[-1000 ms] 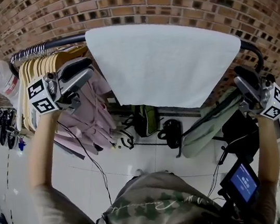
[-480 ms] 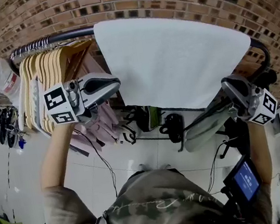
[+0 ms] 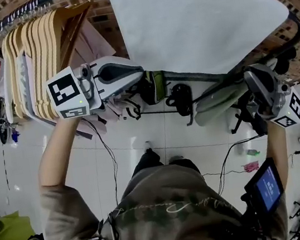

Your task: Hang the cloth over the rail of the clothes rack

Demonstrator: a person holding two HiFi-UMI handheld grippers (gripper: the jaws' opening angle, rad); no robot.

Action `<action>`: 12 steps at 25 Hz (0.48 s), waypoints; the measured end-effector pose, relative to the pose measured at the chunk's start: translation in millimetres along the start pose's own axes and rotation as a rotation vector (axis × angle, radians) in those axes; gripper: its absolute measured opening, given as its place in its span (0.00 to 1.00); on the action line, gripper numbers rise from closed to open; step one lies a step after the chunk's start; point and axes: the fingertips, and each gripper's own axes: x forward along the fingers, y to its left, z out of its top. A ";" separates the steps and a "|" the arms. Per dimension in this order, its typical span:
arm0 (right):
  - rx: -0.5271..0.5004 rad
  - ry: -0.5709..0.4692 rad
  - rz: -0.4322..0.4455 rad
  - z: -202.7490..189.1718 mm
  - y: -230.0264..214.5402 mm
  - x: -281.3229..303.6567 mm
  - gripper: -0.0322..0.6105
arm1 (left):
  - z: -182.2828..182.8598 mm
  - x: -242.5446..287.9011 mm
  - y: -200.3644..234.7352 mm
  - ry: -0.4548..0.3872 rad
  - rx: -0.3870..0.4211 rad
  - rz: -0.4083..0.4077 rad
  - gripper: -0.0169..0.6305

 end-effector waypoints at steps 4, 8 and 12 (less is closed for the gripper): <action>0.002 0.014 -0.002 -10.2 35.9 -18.6 0.06 | -12.6 3.1 -41.9 0.000 -0.006 0.012 0.03; -0.007 0.021 0.039 -15.7 82.8 -37.8 0.06 | -12.8 8.2 -95.3 -0.041 -0.027 0.063 0.03; -0.028 0.032 0.088 -25.3 139.5 -62.5 0.06 | -9.0 21.7 -157.2 -0.074 -0.028 0.106 0.03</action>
